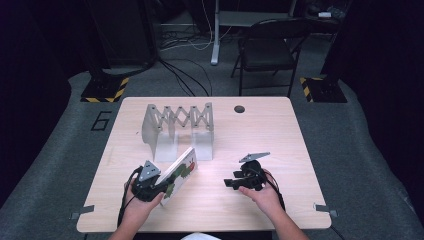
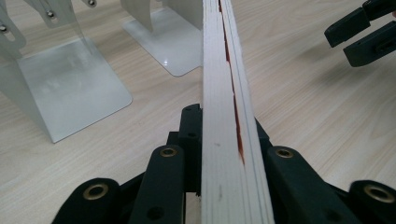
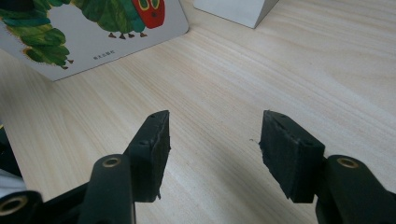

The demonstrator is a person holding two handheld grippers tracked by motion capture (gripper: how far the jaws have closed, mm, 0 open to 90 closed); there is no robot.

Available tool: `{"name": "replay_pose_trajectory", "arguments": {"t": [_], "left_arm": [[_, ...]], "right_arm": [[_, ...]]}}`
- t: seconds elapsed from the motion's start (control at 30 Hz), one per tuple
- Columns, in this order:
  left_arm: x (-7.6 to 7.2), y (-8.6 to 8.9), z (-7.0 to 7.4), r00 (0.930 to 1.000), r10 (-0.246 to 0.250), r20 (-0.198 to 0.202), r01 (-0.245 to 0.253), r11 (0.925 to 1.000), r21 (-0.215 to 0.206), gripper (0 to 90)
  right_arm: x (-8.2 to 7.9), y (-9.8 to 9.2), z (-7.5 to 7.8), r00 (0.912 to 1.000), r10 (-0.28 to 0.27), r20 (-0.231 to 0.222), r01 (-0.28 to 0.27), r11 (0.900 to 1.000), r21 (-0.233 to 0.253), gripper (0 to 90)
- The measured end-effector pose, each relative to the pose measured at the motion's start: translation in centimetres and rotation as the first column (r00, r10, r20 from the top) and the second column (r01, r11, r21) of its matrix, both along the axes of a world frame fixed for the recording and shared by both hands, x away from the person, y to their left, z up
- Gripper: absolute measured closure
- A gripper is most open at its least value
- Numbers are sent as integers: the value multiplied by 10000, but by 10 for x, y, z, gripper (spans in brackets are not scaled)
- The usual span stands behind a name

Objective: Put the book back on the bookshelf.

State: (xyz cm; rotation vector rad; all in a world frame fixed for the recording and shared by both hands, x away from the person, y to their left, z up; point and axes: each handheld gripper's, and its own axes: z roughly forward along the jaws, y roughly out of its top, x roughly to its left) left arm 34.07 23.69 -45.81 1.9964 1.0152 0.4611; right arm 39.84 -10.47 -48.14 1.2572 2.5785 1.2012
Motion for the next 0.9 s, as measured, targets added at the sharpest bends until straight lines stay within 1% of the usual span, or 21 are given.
{"name": "replay_pose_trajectory", "arguments": {"t": [0.1,0.2,0.23,0.27,0.33,0.37,0.47,0.53,0.57,0.6,0.7,0.77,0.8,0.83,0.9], "left_arm": [[-1,-1,2,10000,-87,15,87,10000,-42,760],[-2,-3,4,9997,-248,10,248,9997,-74,760],[-3,-3,5,9996,-273,0,273,9996,-106,760],[-4,-4,6,9996,-294,-3,294,9994,-200,760],[-4,-4,7,9993,-366,-5,366,9990,-243,760],[-4,-4,7,9994,-358,9,358,9990,-269,760],[-5,-4,10,9997,-204,139,208,9994,-290,760],[-4,-2,11,9998,-161,121,164,9995,-263,760],[-4,-2,11,9998,-29,192,34,9996,-269,760],[-4,0,12,9999,-18,172,23,9996,-266,760],[-4,4,14,9990,288,328,-278,9991,-307,760],[-4,7,15,9988,377,299,-365,9986,-374,760],[-4,8,16,9985,456,295,-443,9981,-440,760],[-4,9,16,9983,500,302,-485,9977,-463,760],[-4,11,16,9978,560,345,-546,9976,-424,760]], "right_arm": [[-1,0,1,9999,-45,-118,45,10000,-20,425],[0,-1,1,9999,-54,-128,54,10000,-41,425],[0,-1,0,10000,10,13,-10,10000,-20,425],[1,-1,0,10000,14,10,-14,10000,-19,425],[1,-2,0,10000,17,47,-17,10000,-38,425],[0,-2,0,10000,-20,-24,20,10000,-48,425],[0,-2,0,10000,4,32,-4,10000,-23,425],[0,-1,0,10000,-13,-53,12,10000,-28,425],[-1,-1,1,9999,-59,-133,58,10000,-34,425],[0,0,0,9999,-52,-119,52,10000,-26,425],[0,0,0,9999,-52,-118,52,10000,-21,425],[0,-1,0,9999,-58,-132,58,10000,-16,425],[1,-1,0,10000,0,17,0,10000,-13,425],[0,-1,0,9998,-115,-153,115,9999,-32,425],[1,-2,0,9999,-100,-114,100,10000,-2,425]]}}
